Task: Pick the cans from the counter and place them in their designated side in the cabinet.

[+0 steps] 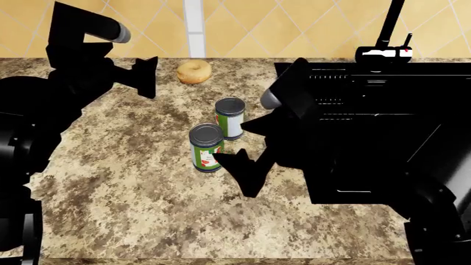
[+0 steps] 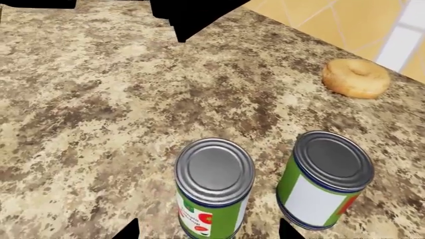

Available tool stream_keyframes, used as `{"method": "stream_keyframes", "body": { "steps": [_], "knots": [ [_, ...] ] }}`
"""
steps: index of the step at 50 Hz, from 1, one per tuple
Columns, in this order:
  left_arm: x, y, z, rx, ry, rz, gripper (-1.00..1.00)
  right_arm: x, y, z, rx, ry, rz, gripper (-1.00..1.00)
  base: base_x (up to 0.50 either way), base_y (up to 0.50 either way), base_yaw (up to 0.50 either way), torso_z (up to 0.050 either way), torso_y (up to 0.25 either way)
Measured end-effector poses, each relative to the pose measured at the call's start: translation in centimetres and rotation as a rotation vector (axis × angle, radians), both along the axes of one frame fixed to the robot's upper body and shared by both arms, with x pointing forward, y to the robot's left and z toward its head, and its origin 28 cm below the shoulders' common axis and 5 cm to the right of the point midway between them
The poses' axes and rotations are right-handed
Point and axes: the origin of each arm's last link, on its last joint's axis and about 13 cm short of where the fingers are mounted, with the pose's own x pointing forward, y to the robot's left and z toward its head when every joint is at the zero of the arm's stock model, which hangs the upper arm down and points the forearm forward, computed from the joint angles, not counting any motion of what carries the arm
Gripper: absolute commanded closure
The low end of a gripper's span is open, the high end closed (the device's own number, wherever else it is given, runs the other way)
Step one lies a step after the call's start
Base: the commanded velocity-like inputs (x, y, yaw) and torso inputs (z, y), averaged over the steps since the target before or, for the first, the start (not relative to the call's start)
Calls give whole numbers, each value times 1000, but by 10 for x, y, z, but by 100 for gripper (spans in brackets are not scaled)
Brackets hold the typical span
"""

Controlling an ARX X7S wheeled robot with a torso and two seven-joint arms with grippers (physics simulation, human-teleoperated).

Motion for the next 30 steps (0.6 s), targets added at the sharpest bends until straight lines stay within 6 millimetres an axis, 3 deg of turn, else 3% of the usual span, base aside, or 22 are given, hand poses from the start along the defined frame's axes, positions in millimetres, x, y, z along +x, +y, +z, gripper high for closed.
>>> {"method": "stream_keyframes", "body": {
  "steps": [30],
  "knots": [
    [-1, 0, 1, -6, -9, 1, -100, 6, 7, -16, 10, -6, 14, -100, 0, 0, 0, 0, 0]
  ]
}}
